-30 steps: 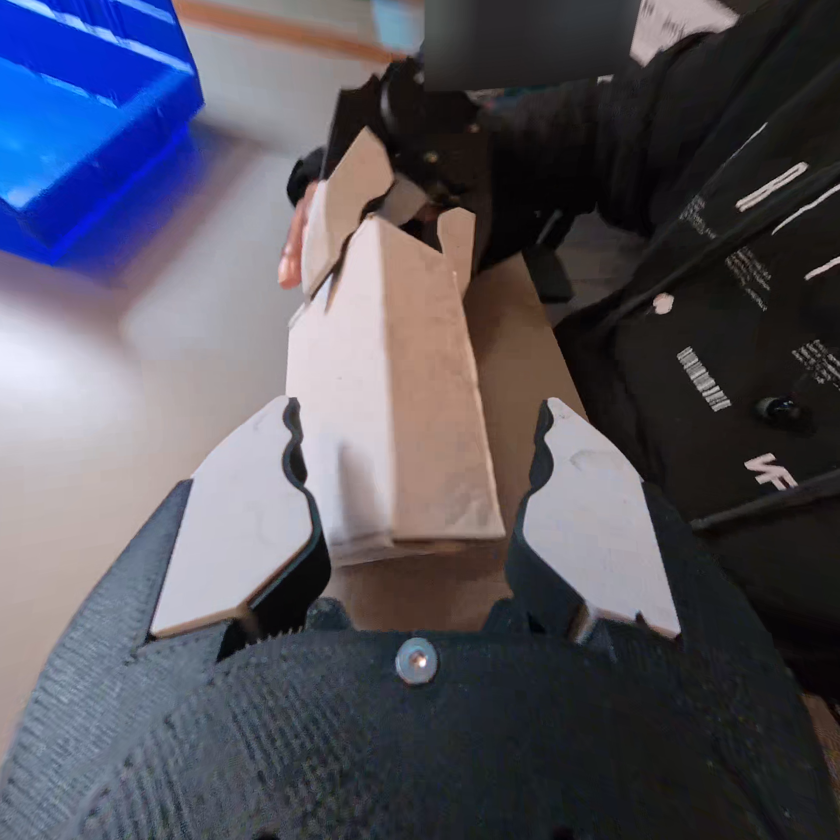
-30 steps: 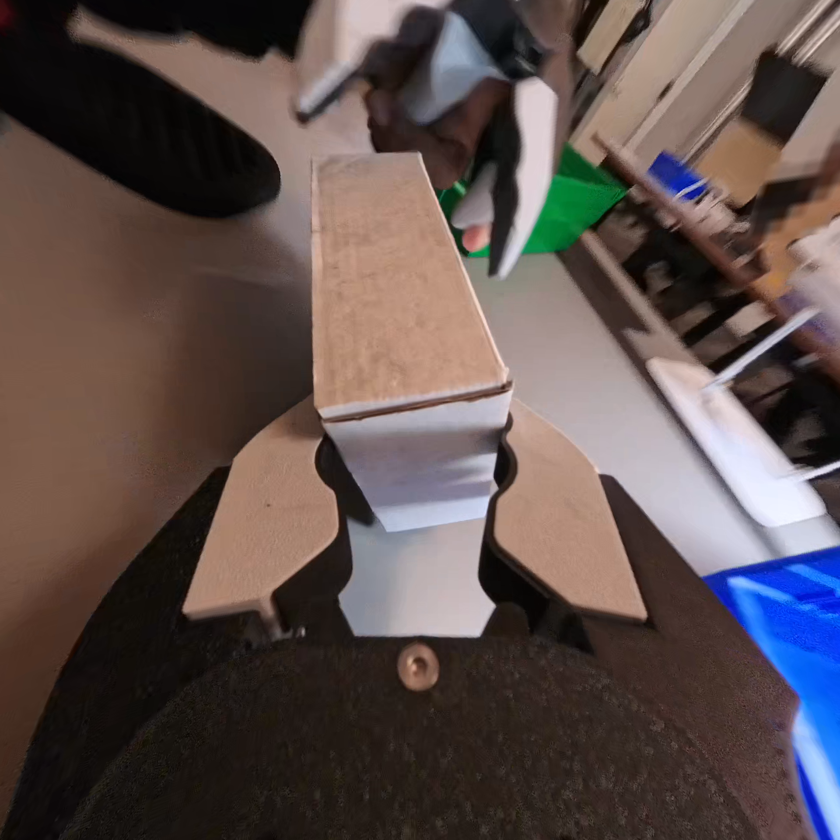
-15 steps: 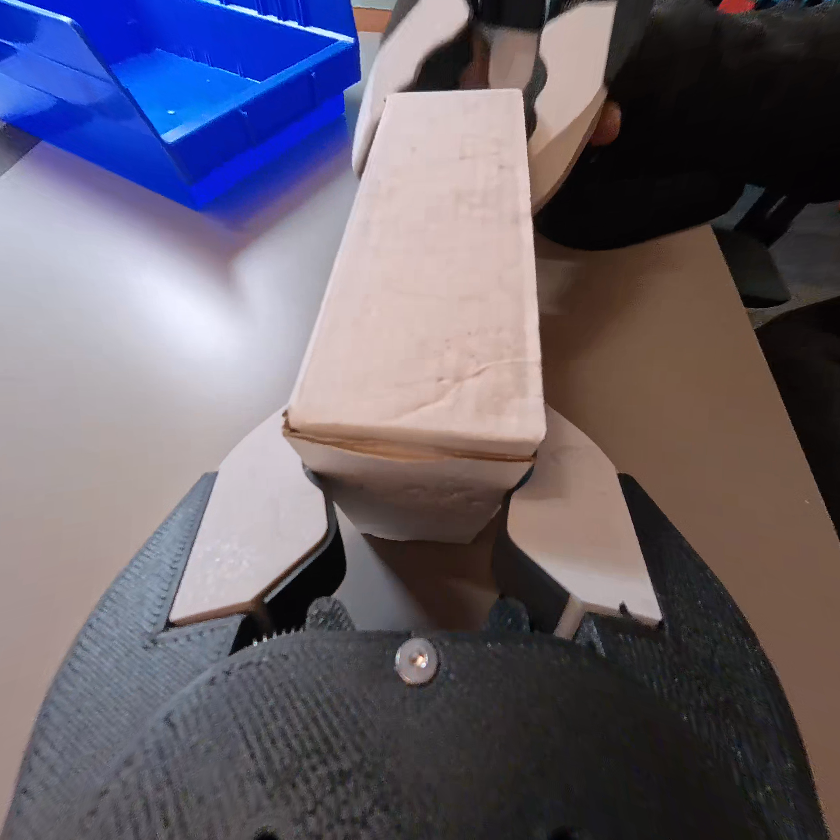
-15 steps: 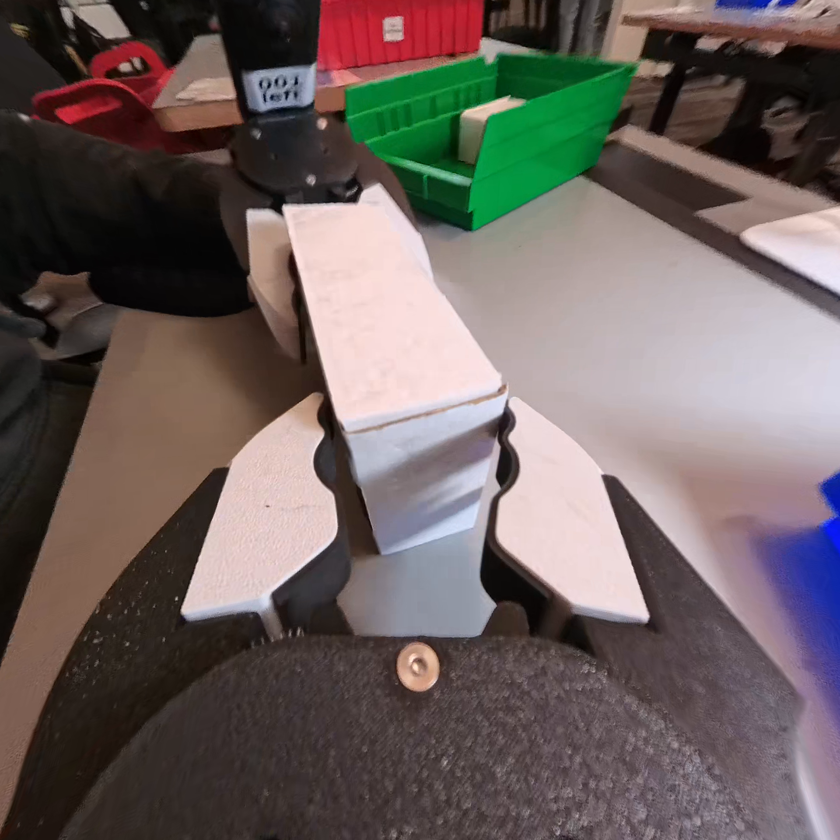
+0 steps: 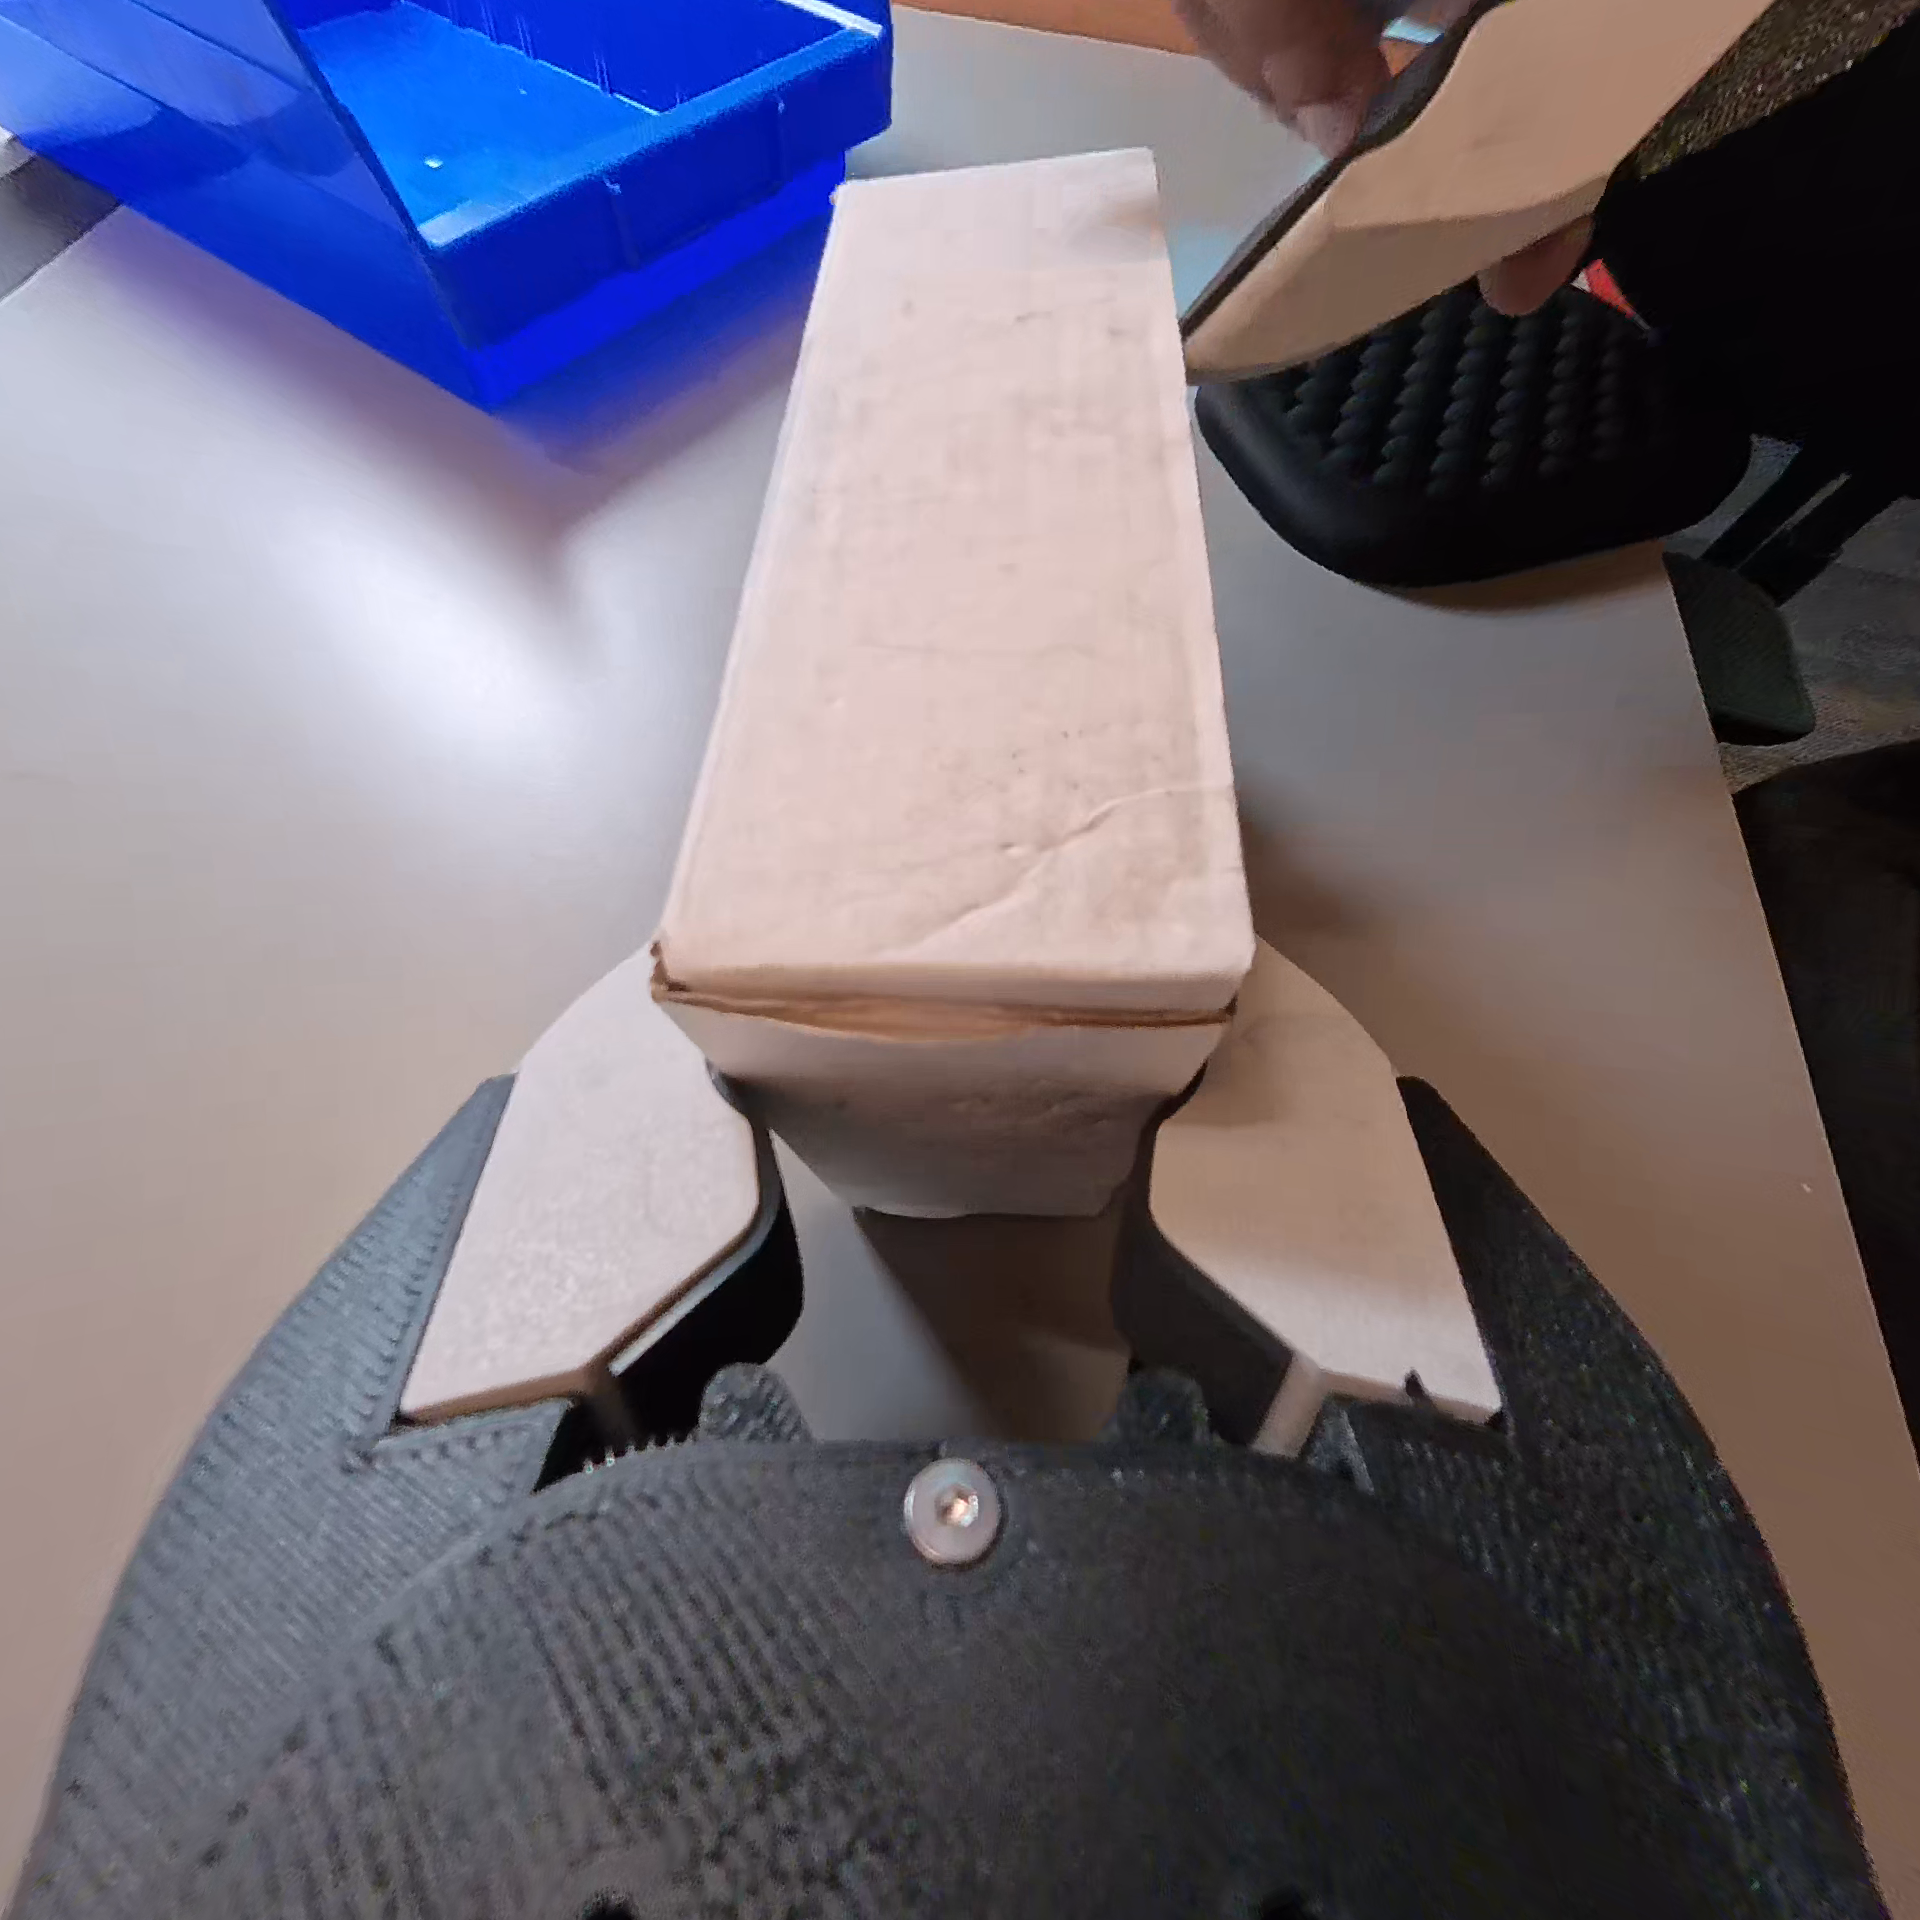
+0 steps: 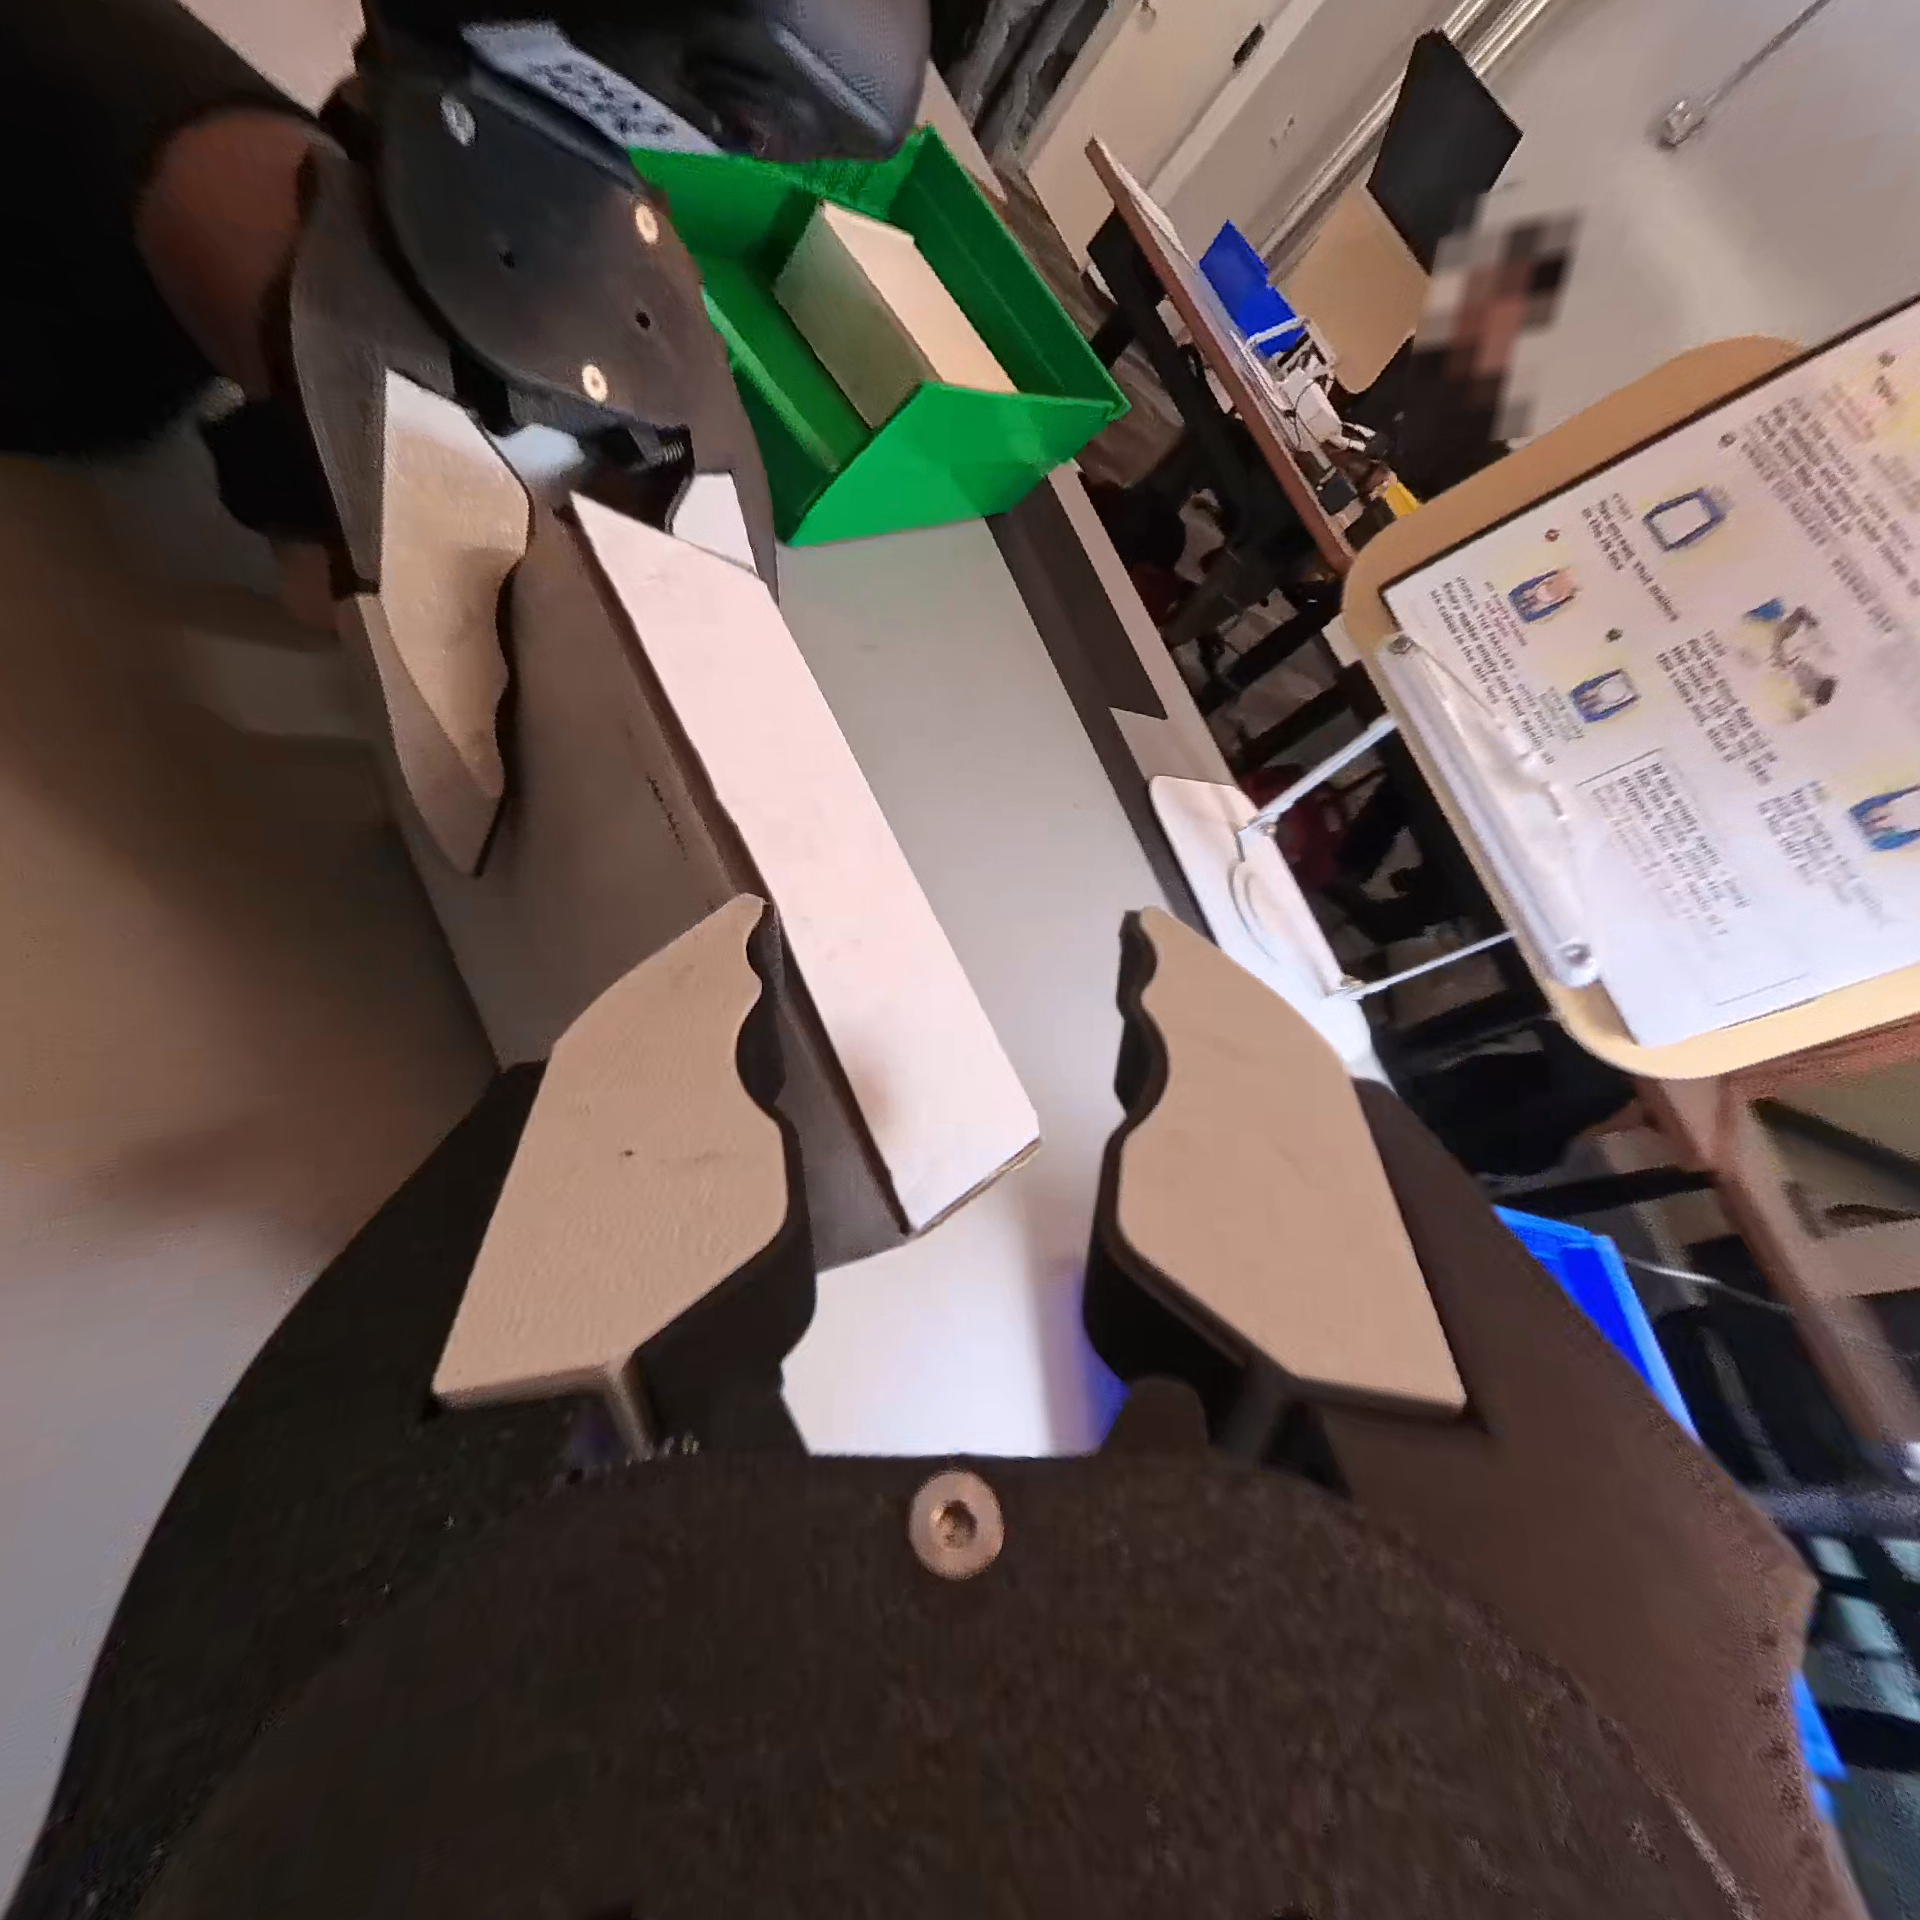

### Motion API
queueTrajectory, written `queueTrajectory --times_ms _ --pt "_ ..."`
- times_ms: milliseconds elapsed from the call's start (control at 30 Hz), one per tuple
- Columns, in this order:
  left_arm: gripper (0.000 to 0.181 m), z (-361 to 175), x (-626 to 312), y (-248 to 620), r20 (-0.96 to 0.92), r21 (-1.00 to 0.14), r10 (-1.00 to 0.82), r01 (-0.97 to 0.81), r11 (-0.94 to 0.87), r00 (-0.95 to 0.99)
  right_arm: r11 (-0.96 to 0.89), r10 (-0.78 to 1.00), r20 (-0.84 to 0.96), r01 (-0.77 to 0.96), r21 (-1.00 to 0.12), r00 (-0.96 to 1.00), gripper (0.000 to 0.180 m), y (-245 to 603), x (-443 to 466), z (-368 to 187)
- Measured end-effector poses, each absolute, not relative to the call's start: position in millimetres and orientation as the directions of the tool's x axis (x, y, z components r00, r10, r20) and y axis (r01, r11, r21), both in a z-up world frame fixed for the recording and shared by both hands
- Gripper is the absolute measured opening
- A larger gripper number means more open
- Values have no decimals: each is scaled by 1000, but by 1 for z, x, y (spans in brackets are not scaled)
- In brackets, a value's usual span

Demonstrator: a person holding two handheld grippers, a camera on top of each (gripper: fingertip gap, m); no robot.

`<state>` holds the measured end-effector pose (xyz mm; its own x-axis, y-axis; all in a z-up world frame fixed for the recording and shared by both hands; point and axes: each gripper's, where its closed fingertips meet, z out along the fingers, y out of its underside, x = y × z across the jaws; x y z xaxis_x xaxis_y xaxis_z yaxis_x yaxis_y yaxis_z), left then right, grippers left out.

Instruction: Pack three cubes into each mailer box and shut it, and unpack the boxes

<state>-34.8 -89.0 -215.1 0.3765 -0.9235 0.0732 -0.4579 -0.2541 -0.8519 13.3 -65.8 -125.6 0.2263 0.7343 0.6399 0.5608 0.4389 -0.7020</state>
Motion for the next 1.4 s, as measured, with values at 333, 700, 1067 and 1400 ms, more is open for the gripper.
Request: queueTrajectory --times_ms 333,700,1067,1400 --pt "74 -215 -39 -92 178 -830 -908 -438 -346 380 587 548 832 671 -454 83 45 -67 -5 -122" --pt "74 -219 -42 -90 88 -817 -905 -489 -304 416 648 430 892 736 -196 -141 25 -67 -21 -131" --pt "73 -215 -49 -86 -58 -835 -913 -521 -177 404 651 531 826 715 -255 -189 2 -73 -28 -134" --pt "74 -206 -51 -76 -461 -770 -807 -618 157 370 501 810 545 736 -456 -214 2 -81 -20 -112"
